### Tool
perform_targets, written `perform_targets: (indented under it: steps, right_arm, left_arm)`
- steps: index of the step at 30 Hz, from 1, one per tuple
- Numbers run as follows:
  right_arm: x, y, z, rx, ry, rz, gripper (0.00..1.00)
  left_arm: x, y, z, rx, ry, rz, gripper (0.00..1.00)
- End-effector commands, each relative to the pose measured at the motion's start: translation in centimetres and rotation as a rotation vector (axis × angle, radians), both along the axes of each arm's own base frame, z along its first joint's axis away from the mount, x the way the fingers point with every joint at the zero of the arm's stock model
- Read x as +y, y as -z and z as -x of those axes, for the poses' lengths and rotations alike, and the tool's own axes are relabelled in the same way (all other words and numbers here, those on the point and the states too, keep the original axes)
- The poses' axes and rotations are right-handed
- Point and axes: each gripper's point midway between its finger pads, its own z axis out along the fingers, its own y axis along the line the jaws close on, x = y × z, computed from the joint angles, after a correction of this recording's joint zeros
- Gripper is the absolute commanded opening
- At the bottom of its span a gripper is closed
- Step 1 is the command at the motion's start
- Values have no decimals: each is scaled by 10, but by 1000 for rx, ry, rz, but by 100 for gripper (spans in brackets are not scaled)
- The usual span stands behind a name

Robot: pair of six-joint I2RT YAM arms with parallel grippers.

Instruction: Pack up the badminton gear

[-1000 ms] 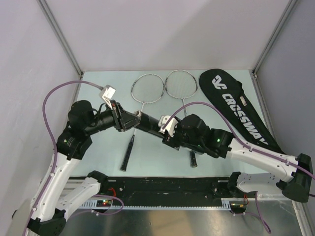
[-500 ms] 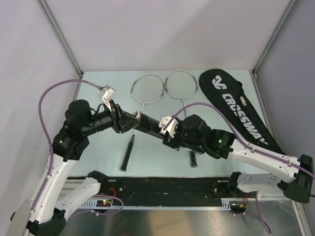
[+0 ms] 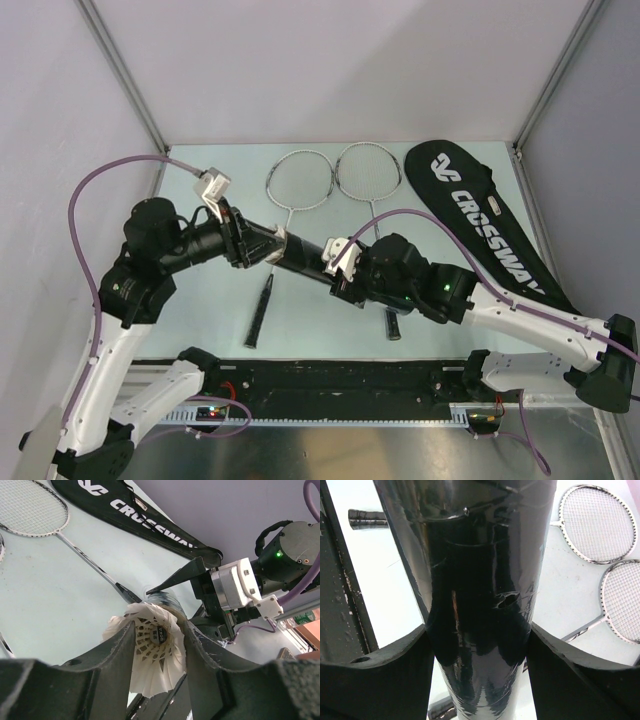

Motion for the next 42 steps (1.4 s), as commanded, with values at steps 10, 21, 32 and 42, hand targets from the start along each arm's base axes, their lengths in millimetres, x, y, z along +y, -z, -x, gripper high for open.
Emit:
perform_targets:
  steps: [10, 21, 32, 42]
  right_arm:
    - [8, -33, -1, -56, -17, -87, 32]
    - [11, -29, -2, -49, -16, -80, 31]
    - [21, -38, -9, -84, -18, -121, 30]
    - [32, -49, -19, -116, -2, -176, 29]
  left_arm:
    - [6, -11, 6, -69, 3, -37, 58]
    - [4, -8, 8, -57, 25, -46, 21]
    - [-6, 20, 2, 55, 53, -59, 0]
    - [-24, 37, -2, 136, 45, -54, 0]
